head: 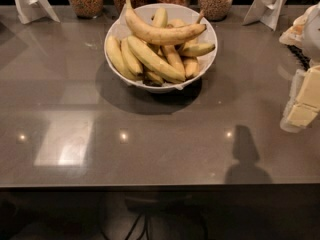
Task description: Pick banana from white bowl
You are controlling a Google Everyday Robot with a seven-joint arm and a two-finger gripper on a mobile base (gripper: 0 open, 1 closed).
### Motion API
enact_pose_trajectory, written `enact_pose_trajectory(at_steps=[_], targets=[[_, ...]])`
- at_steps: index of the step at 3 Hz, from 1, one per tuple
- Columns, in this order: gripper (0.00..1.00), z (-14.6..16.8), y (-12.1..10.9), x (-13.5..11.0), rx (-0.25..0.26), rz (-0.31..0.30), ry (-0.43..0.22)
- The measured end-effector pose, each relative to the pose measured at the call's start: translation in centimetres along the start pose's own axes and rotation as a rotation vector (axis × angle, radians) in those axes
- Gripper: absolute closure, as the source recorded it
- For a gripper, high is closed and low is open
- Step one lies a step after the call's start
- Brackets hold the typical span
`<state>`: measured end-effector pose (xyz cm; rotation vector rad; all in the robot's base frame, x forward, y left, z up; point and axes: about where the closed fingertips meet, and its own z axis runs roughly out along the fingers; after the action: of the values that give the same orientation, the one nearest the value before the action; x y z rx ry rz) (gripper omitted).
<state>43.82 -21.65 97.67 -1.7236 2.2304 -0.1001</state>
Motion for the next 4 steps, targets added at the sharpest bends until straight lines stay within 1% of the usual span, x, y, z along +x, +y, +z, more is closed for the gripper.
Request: enact_pose_trajectory(at_steps=[1,2,3,4], targets=[[0.00,0.0,0.0,0.0,0.000,0.000,0.000],[0.00,0.3,-0.5,-1.4,0.030,-0.024,-0.071],[0.00,0.7,-1.7,-4.3,0.063,-0.074,-0.172],[0.00,1.1,-3.1,-8.4,0.084,-0.135,-0.252]])
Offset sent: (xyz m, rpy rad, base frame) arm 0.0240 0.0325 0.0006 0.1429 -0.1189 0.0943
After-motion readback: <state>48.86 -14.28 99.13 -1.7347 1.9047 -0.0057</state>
